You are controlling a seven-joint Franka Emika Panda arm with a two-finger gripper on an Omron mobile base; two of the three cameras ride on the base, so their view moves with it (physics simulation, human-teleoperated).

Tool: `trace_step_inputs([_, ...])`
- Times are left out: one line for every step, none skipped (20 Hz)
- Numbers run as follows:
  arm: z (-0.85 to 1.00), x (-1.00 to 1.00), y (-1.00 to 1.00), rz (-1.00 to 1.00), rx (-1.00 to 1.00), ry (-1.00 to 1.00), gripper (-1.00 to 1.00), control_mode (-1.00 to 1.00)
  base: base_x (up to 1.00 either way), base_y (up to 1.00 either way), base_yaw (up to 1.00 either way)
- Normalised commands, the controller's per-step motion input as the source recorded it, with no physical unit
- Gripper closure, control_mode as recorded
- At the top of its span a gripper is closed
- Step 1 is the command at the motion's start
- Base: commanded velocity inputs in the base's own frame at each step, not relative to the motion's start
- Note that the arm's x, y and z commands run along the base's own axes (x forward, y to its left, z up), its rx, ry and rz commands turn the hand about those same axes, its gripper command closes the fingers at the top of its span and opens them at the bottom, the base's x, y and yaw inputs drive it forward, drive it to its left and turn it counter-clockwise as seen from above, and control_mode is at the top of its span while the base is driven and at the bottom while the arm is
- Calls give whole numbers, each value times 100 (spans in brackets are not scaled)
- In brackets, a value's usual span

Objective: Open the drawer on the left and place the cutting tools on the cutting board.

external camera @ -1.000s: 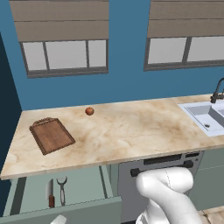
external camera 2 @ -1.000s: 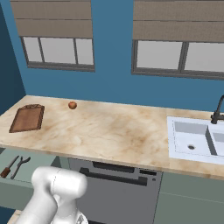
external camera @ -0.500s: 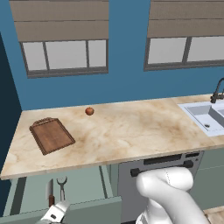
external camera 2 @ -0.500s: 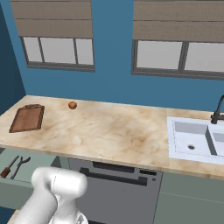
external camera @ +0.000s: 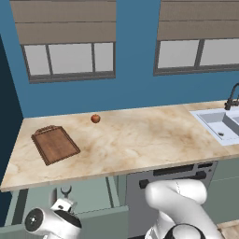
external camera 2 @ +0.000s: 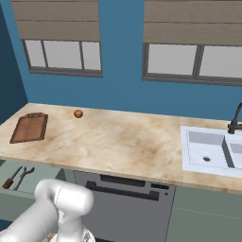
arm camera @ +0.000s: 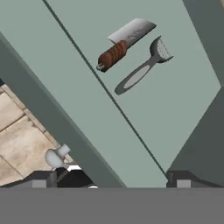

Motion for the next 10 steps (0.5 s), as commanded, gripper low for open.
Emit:
trace_step_inputs([0, 44, 0, 3, 0, 21, -100, -100, 0, 0, 0])
trace_step_inputs([0, 47, 0, 3, 0, 22, -100, -100, 0, 0, 0])
trace_step_inputs([0, 47, 0, 2, 0, 23, -100, -100, 0, 0, 0])
trace_step_inputs([0, 46, 4, 2, 0, 25, -100, -100, 0, 0, 0])
trace_step_inputs([0, 39, 4, 3, 0, 25, -100, -100, 0, 0, 0])
trace_step_inputs([0, 32, 3, 3, 0, 27, -100, -100, 0, 0, 0])
trace_step_inputs([0, 11, 9, 5, 0, 27, -100, -100, 0, 0, 0])
trace_step_inputs([0, 0, 16, 7, 0, 28, -100, -100, 0, 0, 0])
trace_step_inputs([0, 0, 23, 8, 0, 28, -100, -100, 0, 0, 0])
trace_step_inputs([0, 0, 26, 10, 0, 27, -100, -100, 0, 0, 0])
